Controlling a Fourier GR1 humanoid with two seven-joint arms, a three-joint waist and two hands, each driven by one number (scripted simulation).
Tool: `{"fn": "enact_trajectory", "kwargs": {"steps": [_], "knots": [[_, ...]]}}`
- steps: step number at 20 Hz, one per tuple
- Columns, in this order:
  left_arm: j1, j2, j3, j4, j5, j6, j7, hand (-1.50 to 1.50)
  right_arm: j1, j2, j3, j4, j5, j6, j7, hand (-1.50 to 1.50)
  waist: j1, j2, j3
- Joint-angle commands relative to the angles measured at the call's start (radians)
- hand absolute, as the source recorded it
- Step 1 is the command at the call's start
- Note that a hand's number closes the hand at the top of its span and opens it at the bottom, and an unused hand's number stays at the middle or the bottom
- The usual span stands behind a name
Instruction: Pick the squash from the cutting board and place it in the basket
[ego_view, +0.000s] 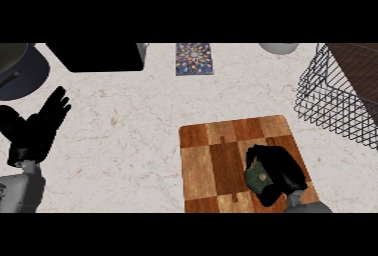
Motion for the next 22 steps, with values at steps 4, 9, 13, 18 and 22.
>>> {"fn": "enact_trajectory", "kwargs": {"steps": [4,9,13,18,22], "knots": [[0.001,0.001,0.004,-0.007,0.017,-0.013,0.018,0.0,0.161,0.086,0.239,-0.255,-0.305,-0.238,0.221,1.5,0.02,0.013,0.025],[0.003,-0.029,-0.026,-0.006,-0.006,0.0,0.002,0.0,0.16,0.087,0.419,-0.533,-0.236,-0.415,0.397,1.5,0.024,0.016,0.022],[0.005,0.003,-0.011,-0.042,0.0,-0.012,0.024,0.0,0.18,0.088,0.518,-0.703,-0.049,-0.468,0.622,1.5,0.032,0.018,0.022],[-0.016,0.016,0.011,-0.024,0.018,-0.03,0.027,0.0,0.007,0.088,0.516,-0.84,0.099,-0.307,0.93,1.5,0.045,0.025,0.022],[-0.009,0.002,-0.002,0.033,-0.001,-0.039,-0.029,0.0,-0.227,0.088,0.402,-0.845,0.115,-0.155,1.087,1.5,0.05,0.027,0.022]]}}
